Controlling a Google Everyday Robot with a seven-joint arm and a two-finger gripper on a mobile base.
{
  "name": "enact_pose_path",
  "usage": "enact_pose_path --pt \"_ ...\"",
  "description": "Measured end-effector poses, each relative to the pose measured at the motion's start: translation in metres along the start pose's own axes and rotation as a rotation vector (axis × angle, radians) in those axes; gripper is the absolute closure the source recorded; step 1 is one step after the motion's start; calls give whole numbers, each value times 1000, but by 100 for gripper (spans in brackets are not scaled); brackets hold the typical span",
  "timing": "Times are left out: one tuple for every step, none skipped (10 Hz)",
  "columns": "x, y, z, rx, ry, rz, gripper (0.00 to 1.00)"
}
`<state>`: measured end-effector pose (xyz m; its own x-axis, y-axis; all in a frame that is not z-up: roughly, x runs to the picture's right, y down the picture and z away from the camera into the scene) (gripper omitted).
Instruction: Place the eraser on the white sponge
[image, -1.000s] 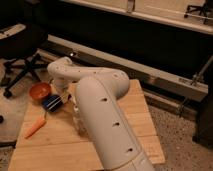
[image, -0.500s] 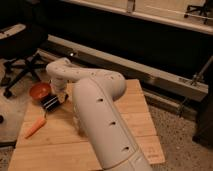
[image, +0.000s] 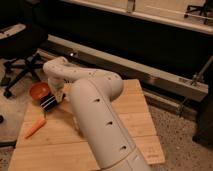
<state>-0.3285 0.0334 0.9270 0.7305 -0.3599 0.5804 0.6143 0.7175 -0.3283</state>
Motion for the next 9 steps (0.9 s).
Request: enact_pose_path --pt "-2 -1 -1 -2 -6 -9 100" --pt "-3 -1 -2 -2 -9 -11 100" --pt "-3 -4 -3 3 -17 -10 100" --pt "-3 -8 -3 10 -25 -2 100" --pt "-6 -14 -1 22 -35 9 100" --pt "-10 -21 2 35 -47 22 100" --pt "-16 -29 7 47 -61 33 100" --pt "-23 -37 11 59 -75 40 100" --pt "-31 -44 14 71 -86 41 100"
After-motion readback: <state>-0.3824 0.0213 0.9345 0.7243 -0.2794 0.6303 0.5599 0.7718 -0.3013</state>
